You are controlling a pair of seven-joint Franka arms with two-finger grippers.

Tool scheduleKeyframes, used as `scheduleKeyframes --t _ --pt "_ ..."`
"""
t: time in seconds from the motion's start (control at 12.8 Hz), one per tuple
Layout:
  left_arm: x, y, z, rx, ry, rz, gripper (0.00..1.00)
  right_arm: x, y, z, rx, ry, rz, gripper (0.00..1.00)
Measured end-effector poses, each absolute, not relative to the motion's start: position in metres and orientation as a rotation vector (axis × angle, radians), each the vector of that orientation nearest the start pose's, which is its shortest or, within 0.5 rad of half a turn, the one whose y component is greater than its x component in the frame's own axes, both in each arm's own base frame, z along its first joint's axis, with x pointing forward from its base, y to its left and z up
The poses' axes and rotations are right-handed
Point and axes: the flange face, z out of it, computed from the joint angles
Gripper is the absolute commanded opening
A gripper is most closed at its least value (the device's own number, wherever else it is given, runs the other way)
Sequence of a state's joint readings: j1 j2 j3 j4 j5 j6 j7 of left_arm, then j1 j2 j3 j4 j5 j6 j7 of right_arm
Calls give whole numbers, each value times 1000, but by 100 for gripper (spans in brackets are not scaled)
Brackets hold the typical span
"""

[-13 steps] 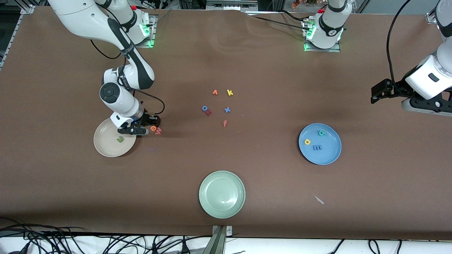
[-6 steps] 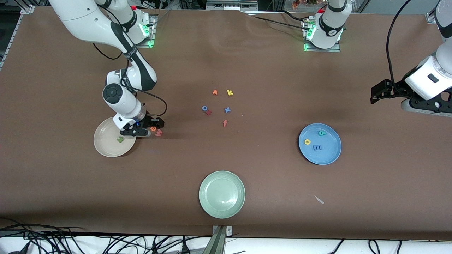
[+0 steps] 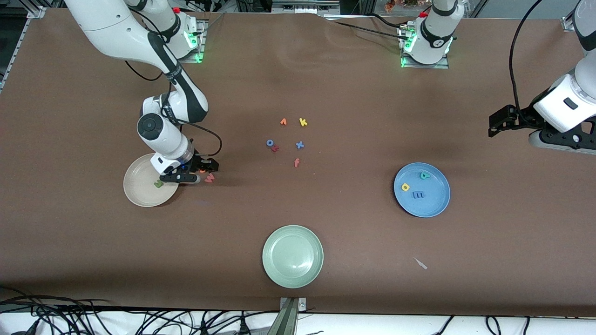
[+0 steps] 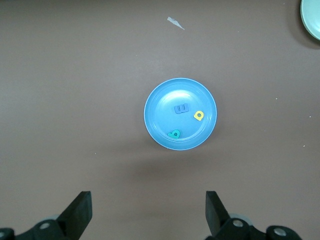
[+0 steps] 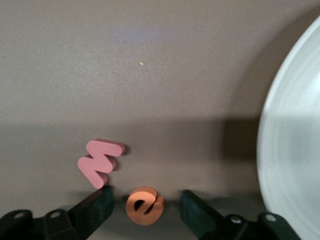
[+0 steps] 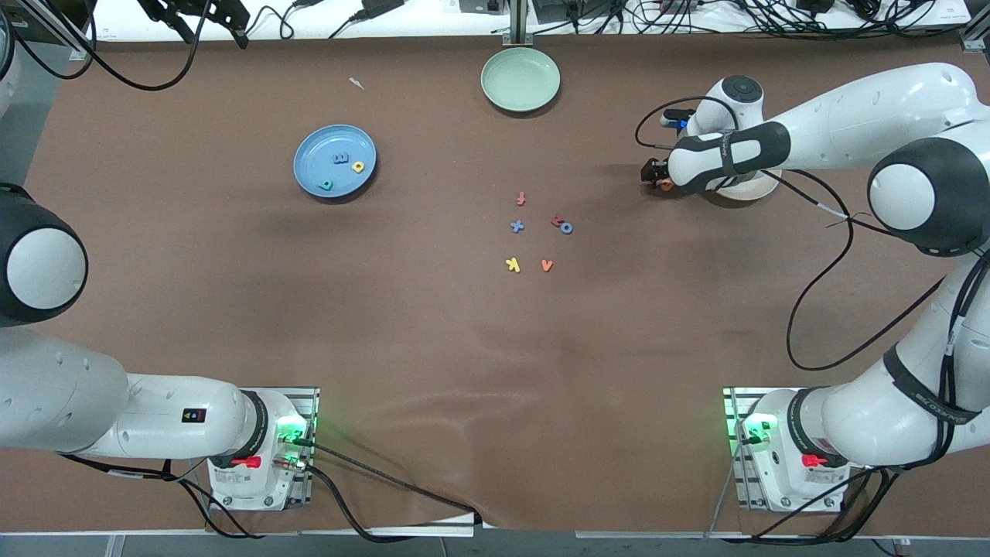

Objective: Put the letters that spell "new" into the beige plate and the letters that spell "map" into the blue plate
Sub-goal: 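Lower the right gripper and grasp the orange letter e, then carry the orange e onto the beige plate and open the right gripper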

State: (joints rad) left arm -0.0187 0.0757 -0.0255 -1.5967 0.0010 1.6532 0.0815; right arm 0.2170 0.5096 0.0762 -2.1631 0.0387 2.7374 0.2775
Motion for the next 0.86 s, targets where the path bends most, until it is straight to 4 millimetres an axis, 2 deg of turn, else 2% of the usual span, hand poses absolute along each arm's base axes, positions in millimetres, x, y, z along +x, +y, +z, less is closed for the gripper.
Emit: scheduleKeyframes --t 0.31,0.55,0.63,0.86 --pt "582 -25 576 -3136 197 30 100 540 163 172 -3072 42 -79 42" --pt "582 -25 576 -3136 197 30 100 538 163 175 -3072 38 -77 18" --pt "582 -25 576 -3136 197 30 100 538 164 178 -3072 37 -80 15" --pt "582 -25 576 -3137 197 31 100 537 163 179 -3075 8 -77 13"
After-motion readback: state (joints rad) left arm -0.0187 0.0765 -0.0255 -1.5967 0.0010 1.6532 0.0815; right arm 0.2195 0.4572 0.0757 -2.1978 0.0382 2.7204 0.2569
